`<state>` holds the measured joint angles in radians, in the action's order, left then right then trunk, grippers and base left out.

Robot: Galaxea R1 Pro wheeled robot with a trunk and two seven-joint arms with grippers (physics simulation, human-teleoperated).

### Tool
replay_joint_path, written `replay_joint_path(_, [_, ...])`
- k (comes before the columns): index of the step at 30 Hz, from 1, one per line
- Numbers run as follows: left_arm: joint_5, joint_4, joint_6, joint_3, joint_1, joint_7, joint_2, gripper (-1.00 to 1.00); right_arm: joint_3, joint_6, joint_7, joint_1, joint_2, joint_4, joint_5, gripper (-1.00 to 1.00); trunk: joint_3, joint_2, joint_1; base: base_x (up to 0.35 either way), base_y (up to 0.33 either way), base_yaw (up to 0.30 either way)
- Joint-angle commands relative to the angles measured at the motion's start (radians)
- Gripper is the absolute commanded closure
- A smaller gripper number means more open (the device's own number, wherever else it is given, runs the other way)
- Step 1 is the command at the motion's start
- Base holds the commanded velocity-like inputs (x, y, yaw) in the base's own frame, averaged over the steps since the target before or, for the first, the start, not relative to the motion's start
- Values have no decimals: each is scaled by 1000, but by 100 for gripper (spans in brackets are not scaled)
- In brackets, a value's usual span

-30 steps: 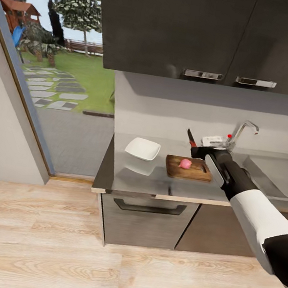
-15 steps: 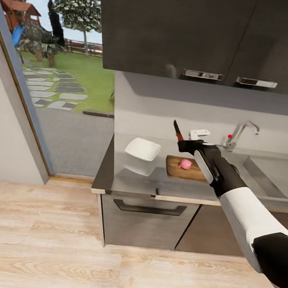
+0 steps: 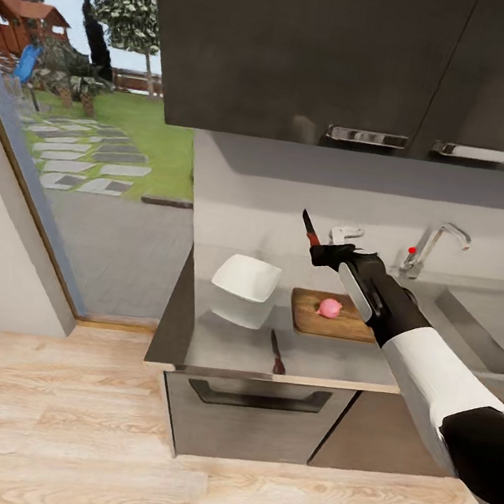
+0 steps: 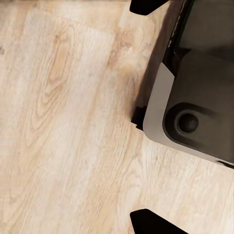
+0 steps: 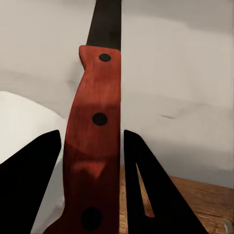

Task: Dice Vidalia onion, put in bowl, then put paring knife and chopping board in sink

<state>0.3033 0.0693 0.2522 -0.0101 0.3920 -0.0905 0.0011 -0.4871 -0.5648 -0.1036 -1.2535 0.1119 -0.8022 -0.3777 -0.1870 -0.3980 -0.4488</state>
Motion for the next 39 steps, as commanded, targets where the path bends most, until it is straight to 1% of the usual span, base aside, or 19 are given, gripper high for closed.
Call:
replay_joint_path(1, [2,4,7,-1,2,0,-1,-100,-5,-3,-7,-1,2,-2,-13,100,-2,-2,-1,323,-77,0])
replay_joint_path(8, [2,4,7,-1,2,0,0,-100,-5,-3,-8,-1,2,-5,-13,100,-2,-2,-1,292,-137,0])
replay_joint_path(20, [2,4,9,-1,2,0,-4,-100,-5,-3,-8,-1,3,-6,-12,100,-2,-2,-1,32,-20,0])
replay_joint_path(30, [2,4,9,-1,2,0,-6,-100,-5,-3,-8,-1,4,-9,-12,100,-33,-72,-40,0,0,0])
replay_joint_path(35, [2,4,9,-1,2,0,-6,-100,-5,-3,-9,-1,7,-27,-11,100,-49,-107,-59,0,0,0])
replay_joint_path(39, [2,4,9,-1,2,0,-6,-100,-6,-3,-10,0,24,-50,-11,100,-62,-135,-74,0,0,0])
